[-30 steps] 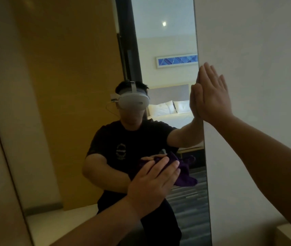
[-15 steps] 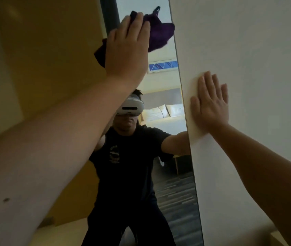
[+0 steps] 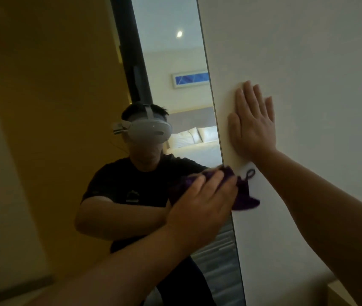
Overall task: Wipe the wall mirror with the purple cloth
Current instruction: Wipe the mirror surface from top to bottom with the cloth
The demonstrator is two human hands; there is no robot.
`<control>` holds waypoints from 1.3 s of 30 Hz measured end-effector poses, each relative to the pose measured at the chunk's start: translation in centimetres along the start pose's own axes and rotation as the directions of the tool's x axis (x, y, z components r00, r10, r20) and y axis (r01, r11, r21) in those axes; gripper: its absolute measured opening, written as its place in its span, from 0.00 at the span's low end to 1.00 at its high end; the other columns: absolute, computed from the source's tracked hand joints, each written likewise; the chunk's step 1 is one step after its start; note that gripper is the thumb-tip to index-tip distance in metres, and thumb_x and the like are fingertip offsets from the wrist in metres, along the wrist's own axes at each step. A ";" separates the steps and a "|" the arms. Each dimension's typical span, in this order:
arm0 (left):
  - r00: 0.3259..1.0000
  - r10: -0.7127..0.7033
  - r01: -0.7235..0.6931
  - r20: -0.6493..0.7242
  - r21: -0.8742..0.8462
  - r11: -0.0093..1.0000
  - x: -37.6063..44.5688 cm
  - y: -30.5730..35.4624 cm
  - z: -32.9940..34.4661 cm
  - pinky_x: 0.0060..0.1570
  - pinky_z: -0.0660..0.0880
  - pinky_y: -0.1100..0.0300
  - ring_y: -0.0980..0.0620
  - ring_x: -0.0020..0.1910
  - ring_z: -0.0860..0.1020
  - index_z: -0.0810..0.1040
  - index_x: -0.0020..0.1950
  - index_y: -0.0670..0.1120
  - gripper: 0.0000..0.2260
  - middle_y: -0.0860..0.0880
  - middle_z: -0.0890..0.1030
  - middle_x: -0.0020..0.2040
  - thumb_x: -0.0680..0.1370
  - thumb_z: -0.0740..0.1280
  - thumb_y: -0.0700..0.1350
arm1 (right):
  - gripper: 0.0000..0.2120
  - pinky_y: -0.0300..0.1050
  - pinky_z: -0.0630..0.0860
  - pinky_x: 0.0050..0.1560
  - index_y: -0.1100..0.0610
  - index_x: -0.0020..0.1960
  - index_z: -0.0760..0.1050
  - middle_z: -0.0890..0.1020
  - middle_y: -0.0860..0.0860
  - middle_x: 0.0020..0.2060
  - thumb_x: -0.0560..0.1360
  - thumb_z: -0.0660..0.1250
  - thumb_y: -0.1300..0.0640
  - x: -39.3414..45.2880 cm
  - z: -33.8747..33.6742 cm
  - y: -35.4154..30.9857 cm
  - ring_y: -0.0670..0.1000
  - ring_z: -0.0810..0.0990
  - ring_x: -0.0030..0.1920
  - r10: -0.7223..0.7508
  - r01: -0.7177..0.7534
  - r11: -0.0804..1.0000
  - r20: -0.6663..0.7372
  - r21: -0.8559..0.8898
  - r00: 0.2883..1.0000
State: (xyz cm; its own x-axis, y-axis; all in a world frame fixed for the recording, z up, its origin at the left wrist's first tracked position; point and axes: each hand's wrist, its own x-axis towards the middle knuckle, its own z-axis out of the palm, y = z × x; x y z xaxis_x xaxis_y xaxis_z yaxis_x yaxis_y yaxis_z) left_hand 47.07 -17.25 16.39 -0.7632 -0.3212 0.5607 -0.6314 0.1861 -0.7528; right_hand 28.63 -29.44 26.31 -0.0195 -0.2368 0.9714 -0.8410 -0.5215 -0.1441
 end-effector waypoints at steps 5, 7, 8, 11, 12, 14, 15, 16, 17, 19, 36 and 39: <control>0.992 0.059 -0.057 0.108 -0.022 0.998 -3.0 2.1 0.6 0.70 0.63 0.48 0.43 0.74 0.65 0.67 0.76 0.47 0.21 0.46 0.68 0.76 0.82 0.57 0.49 | 0.30 0.56 0.41 0.79 0.56 0.81 0.49 0.51 0.54 0.81 0.83 0.42 0.43 -0.1 -0.5 -0.2 0.54 0.46 0.80 0.003 -0.003 1.000 0.036 -0.016 0.999; 0.996 0.053 -0.051 0.077 -0.021 0.998 -2.9 2.0 0.5 0.70 0.63 0.49 0.44 0.73 0.66 0.69 0.75 0.47 0.19 0.47 0.68 0.75 0.83 0.57 0.48 | 0.31 0.56 0.42 0.79 0.56 0.81 0.49 0.51 0.54 0.81 0.83 0.42 0.43 -0.1 -0.7 -0.2 0.54 0.46 0.80 0.005 -0.004 1.000 0.059 -0.024 0.998; 0.996 0.049 -0.047 0.070 -0.020 0.999 -2.8 2.0 0.4 0.69 0.64 0.49 0.44 0.73 0.67 0.70 0.74 0.48 0.19 0.47 0.69 0.75 0.83 0.58 0.48 | 0.31 0.56 0.42 0.79 0.56 0.81 0.49 0.51 0.54 0.81 0.83 0.43 0.43 0.0 -0.8 -0.2 0.55 0.46 0.80 0.006 -0.004 0.999 0.075 -0.032 0.997; 0.995 0.045 -0.042 0.093 -0.032 0.999 -3.3 1.9 -0.2 0.67 0.66 0.49 0.44 0.72 0.68 0.71 0.73 0.48 0.18 0.47 0.70 0.74 0.83 0.57 0.47 | 0.30 0.56 0.44 0.79 0.56 0.81 0.48 0.49 0.54 0.81 0.83 0.45 0.43 0.1 -1.7 0.0 0.54 0.46 0.80 0.009 -0.003 0.999 0.138 -0.047 0.990; 0.993 0.047 -0.043 0.107 -0.043 0.998 -3.9 1.9 -0.5 0.66 0.67 0.49 0.44 0.71 0.68 0.72 0.72 0.48 0.18 0.47 0.71 0.73 0.83 0.57 0.46 | 0.30 0.57 0.44 0.79 0.55 0.81 0.48 0.49 0.54 0.81 0.84 0.46 0.43 0.1 -2.2 -0.1 0.54 0.46 0.80 0.012 -0.005 0.999 0.158 -0.043 0.987; 0.991 0.050 -0.041 0.125 -0.078 0.996 -6.2 1.8 -1.3 0.64 0.70 0.49 0.43 0.70 0.70 0.73 0.71 0.47 0.17 0.46 0.72 0.72 0.83 0.58 0.46 | 0.31 0.58 0.45 0.79 0.57 0.81 0.49 0.50 0.55 0.81 0.83 0.46 0.42 0.1 -3.2 -0.9 0.56 0.47 0.80 0.028 -0.028 1.000 0.189 -0.002 0.982; 0.991 0.046 -0.033 0.129 -0.101 0.994 -7.6 1.7 -1.7 0.63 0.71 0.49 0.44 0.69 0.71 0.74 0.70 0.47 0.16 0.46 0.73 0.72 0.83 0.59 0.45 | 0.32 0.59 0.46 0.78 0.57 0.81 0.50 0.51 0.56 0.81 0.82 0.45 0.41 -0.3 -3.7 -1.5 0.57 0.48 0.80 0.038 -0.044 0.999 0.193 0.030 0.980; 0.991 0.033 -0.016 0.133 -0.125 0.992 -9.2 1.6 -2.3 0.62 0.72 0.49 0.44 0.68 0.71 0.74 0.70 0.47 0.15 0.46 0.73 0.71 0.83 0.59 0.45 | 0.33 0.59 0.47 0.78 0.58 0.81 0.51 0.52 0.57 0.80 0.82 0.44 0.41 -0.9 -4.1 -2.4 0.57 0.49 0.80 0.043 -0.056 0.996 0.192 0.063 0.980; 0.991 0.011 0.009 0.135 -0.146 0.989 -10.8 1.4 -2.8 0.61 0.73 0.49 0.44 0.67 0.72 0.75 0.69 0.47 0.15 0.47 0.74 0.71 0.83 0.60 0.45 | 0.34 0.59 0.47 0.79 0.59 0.80 0.52 0.53 0.58 0.80 0.82 0.43 0.40 -1.9 -4.3 -3.5 0.57 0.50 0.80 0.040 -0.058 0.994 0.186 0.093 0.982; 0.990 -0.062 0.084 0.127 -0.168 0.982 -14.0 1.0 -3.8 0.60 0.74 0.50 0.45 0.67 0.73 0.76 0.68 0.47 0.14 0.47 0.74 0.70 0.84 0.59 0.44 | 0.33 0.58 0.47 0.79 0.60 0.80 0.53 0.54 0.58 0.80 0.82 0.43 0.40 -4.5 -4.1 -6.5 0.56 0.50 0.80 -0.001 -0.019 0.992 0.158 0.128 0.988; 0.893 -0.450 0.450 0.011 0.018 0.893 -34.5 -4.7 -10.1 0.65 0.70 0.48 0.42 0.68 0.73 0.77 0.68 0.43 0.14 0.46 0.75 0.70 0.84 0.60 0.38 | 0.29 0.67 0.40 0.76 0.59 0.79 0.59 0.55 0.58 0.79 0.82 0.54 0.46 -24.1 3.1 -25.1 0.59 0.47 0.80 -0.450 0.437 0.893 0.217 0.107 0.866; 0.880 -0.466 0.473 -0.090 0.080 0.877 -34.5 -7.9 -10.2 0.62 0.73 0.45 0.41 0.67 0.74 0.76 0.68 0.42 0.13 0.44 0.76 0.68 0.83 0.64 0.37 | 0.29 0.67 0.41 0.77 0.58 0.80 0.57 0.53 0.56 0.80 0.83 0.53 0.45 -24.1 3.2 -24.9 0.59 0.46 0.80 -0.451 0.442 0.892 0.245 0.095 0.858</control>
State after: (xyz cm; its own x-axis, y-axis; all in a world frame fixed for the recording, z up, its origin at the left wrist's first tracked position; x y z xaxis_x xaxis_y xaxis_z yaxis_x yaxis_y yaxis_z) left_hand 76.95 1.81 6.51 -0.3897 -0.2860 0.8754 -0.9040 -0.0627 -0.4229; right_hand 51.77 -13.42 5.91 0.4947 -0.1686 0.8526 -0.7078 -0.6475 0.2826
